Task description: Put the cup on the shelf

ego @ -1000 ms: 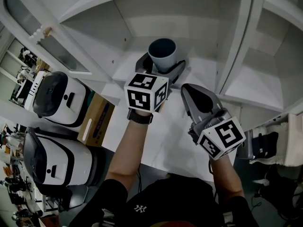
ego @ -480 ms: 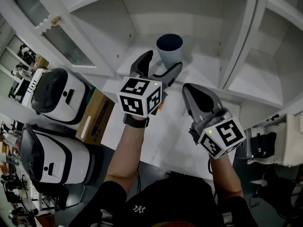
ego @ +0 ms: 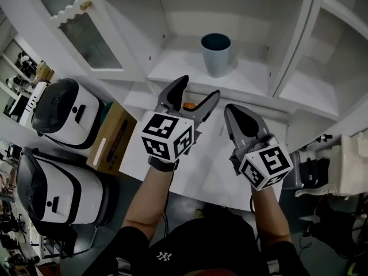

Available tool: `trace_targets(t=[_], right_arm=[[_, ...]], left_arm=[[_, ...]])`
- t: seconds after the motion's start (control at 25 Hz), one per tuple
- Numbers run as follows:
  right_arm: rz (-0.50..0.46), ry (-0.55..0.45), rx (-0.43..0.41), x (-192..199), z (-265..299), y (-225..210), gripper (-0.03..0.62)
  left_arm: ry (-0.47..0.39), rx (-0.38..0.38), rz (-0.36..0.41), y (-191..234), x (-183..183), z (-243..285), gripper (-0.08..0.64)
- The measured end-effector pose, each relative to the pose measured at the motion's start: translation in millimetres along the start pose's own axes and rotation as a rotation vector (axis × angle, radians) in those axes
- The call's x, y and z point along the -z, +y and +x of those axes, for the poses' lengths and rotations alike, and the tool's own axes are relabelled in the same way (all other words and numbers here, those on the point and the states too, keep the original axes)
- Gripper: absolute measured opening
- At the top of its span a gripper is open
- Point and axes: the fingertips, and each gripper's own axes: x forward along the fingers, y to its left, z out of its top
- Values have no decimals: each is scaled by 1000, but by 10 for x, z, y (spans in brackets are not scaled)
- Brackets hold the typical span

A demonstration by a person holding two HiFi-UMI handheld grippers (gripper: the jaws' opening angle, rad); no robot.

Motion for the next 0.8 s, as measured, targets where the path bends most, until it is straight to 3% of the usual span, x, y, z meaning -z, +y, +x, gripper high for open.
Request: trace_targets(t=[0.44, 0.8], right_arm=[[-18, 48, 32, 255, -294, 448, 14], [-18, 56, 43, 390, -481, 814, 14]], left_arm=[[-30, 73, -61, -431, 263, -719, 134], [-15, 85, -93, -612, 430, -1162, 55]])
